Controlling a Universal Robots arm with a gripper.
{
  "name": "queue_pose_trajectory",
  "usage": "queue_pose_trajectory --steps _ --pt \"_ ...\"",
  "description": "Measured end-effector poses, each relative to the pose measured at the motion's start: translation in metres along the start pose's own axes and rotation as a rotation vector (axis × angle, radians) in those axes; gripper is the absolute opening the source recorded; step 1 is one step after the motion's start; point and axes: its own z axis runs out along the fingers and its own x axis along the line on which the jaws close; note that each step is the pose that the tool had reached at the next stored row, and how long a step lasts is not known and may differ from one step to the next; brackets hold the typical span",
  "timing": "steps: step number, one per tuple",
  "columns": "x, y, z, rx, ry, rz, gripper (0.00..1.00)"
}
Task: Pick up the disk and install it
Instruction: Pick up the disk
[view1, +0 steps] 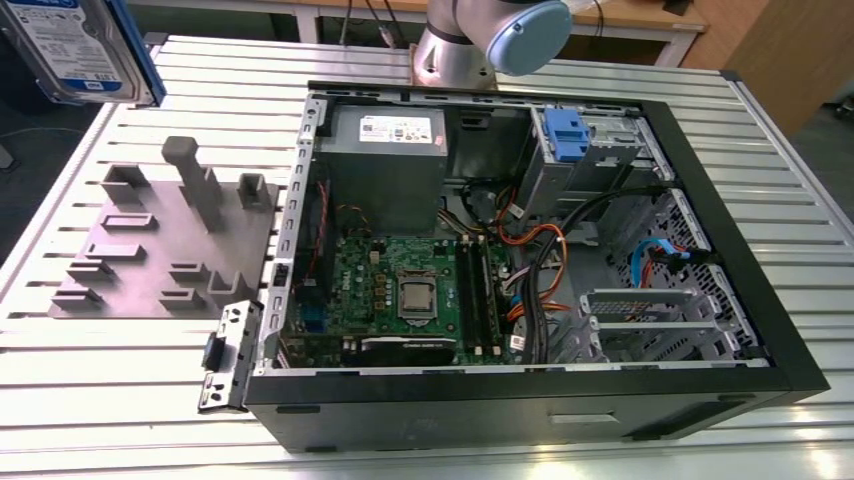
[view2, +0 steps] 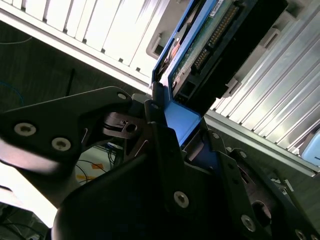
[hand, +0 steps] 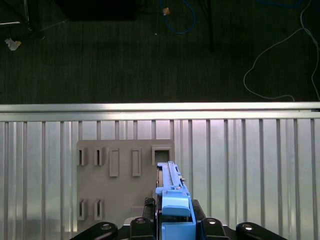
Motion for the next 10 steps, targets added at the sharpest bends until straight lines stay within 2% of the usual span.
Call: queue_pose_trajectory --steps 10 --pt "-0.0002 0.0001 -0.0056 0.0000 0.0000 0.000 0.37"
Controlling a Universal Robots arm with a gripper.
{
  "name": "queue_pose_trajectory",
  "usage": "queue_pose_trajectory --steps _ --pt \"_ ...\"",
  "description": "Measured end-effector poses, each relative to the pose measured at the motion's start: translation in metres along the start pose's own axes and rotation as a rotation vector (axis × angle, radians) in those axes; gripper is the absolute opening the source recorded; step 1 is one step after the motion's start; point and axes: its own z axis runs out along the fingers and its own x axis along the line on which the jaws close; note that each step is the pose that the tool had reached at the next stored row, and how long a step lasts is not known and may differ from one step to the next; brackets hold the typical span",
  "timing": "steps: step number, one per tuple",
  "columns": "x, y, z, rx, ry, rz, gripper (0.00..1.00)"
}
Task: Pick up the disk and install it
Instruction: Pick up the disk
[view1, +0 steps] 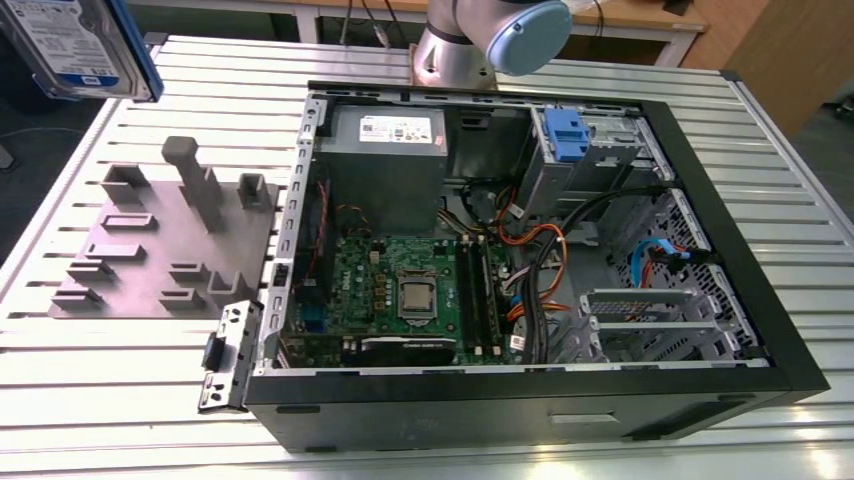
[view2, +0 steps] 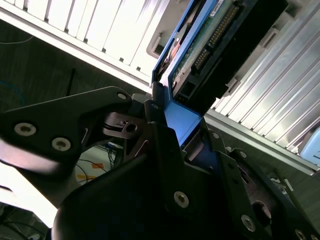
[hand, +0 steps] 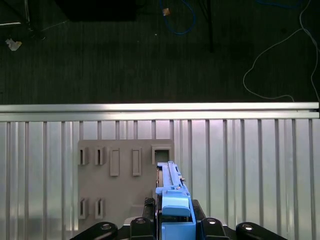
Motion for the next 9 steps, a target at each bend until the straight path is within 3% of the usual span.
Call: queue_pose_trajectory --steps 9 --pt "-0.0001 0.0000 -0.0035 0.0000 0.0000 0.000 0.37"
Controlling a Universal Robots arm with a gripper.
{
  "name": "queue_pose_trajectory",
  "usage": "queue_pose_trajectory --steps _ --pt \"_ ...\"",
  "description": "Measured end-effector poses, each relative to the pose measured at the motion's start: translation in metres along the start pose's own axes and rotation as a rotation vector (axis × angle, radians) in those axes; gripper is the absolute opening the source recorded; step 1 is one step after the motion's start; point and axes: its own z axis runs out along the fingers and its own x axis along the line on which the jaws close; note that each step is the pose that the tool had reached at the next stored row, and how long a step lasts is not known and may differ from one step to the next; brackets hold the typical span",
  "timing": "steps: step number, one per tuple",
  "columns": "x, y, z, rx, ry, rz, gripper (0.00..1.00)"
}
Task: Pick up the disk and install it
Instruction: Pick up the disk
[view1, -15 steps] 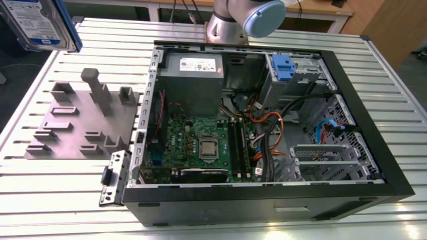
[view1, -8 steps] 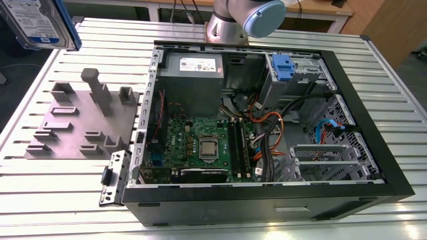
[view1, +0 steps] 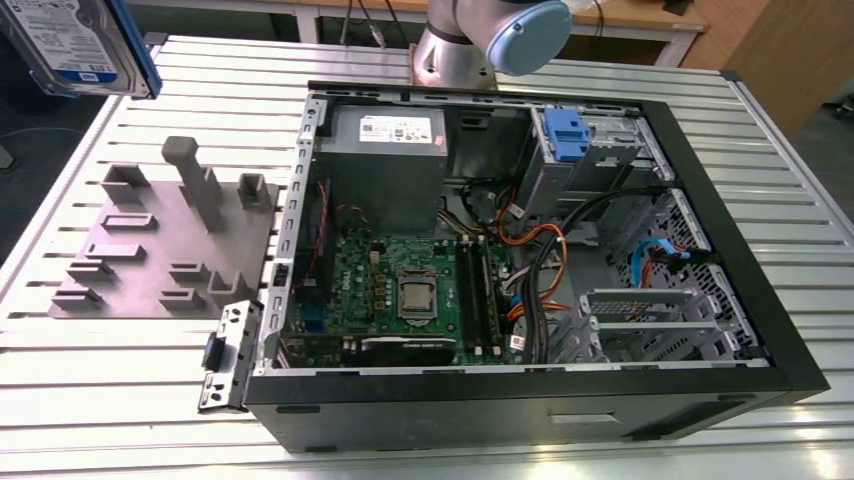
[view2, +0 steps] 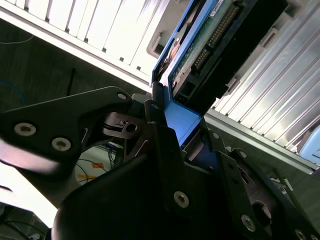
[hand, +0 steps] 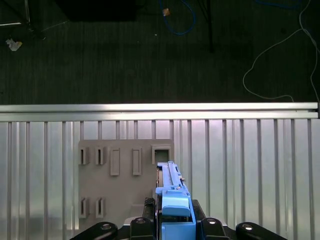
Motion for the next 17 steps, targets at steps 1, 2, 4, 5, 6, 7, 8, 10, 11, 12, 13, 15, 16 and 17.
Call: queue_pose_trajectory --steps 1,2,4,5,6,7,8,10,11,12,13,15,16,17 --pt "0.0000 0.0000 -0.0004 0.0000 0.0000 0.000 0.37" --pt "0.0000 0.0000 -0.0008 0.0000 0.0000 0.000 0.37" --pt "-0.0001 0.0000 -0.0017 0.0000 0.0000 0.000 0.37" --pt "-0.0001 0.0000 -0.0020 0.0000 0.0000 0.000 0.37" --pt "-0.0001 0.0000 -0.0025 0.0000 0.0000 0.000 0.37" --pt "-0.0001 0.0000 -0.0030 0.0000 0.0000 0.000 0.37" --pt "-0.0001 0.0001 -0.0034 -0.0001 0.0000 0.000 0.37" --pt "-0.0002 0.0001 -0.0042 0.0000 0.0000 0.000 0.37" --pt "-0.0002 0.0001 -0.0047 0.0000 0.0000 0.000 0.37" --pt "-0.0002 0.0001 -0.0054 -0.0001 0.0001 0.000 0.37" --pt "-0.0003 0.0001 -0.0064 0.0000 0.0000 0.000 0.37" --pt "-0.0003 0.0001 -0.0082 0.0000 0.0000 0.000 0.37" --pt "-0.0003 0.0001 -0.0091 0.0000 0.0000 0.000 0.37" --pt "-0.0004 0.0001 -0.0100 -0.0001 0.0000 0.000 0.37"
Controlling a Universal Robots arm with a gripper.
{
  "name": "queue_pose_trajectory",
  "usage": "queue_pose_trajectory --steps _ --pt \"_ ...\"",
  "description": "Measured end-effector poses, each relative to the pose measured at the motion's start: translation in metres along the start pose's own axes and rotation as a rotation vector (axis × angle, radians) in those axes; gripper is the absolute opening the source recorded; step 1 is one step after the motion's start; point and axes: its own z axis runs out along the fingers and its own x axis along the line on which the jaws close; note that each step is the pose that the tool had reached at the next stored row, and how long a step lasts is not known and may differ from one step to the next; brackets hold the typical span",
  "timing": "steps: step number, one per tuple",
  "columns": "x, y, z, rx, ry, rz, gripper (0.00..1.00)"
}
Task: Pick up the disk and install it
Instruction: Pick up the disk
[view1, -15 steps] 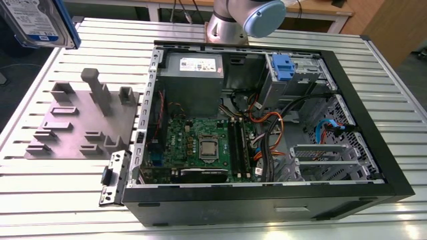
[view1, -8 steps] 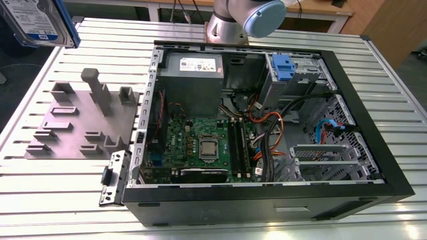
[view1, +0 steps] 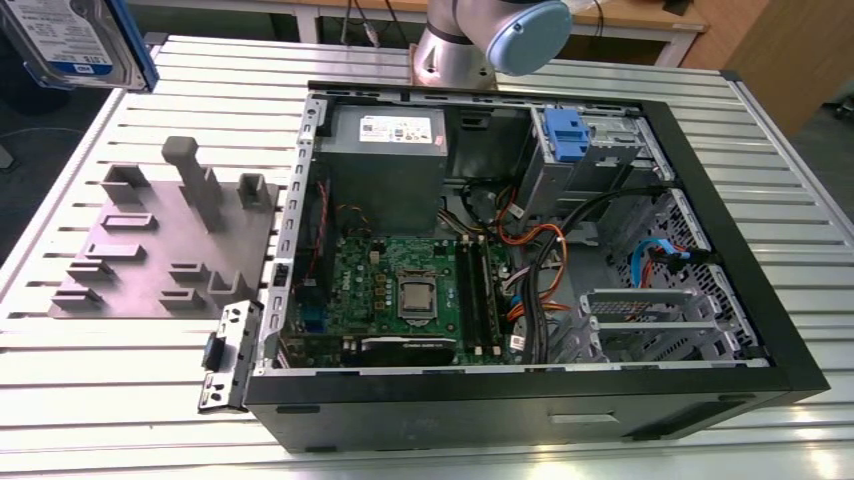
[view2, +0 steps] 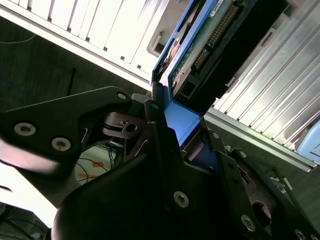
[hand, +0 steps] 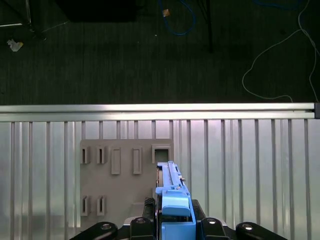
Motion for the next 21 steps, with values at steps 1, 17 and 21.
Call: queue_pose_trajectory --steps 1,17,21 --pt "0.0000 0.0000 -0.0009 0.0001 0.0000 0.000 0.37" --pt "-0.0009 0.0003 -0.0270 -0.0001 0.0001 0.000 0.37" --pt "-0.0012 0.0004 -0.0346 0.0000 0.0000 0.000 0.37"
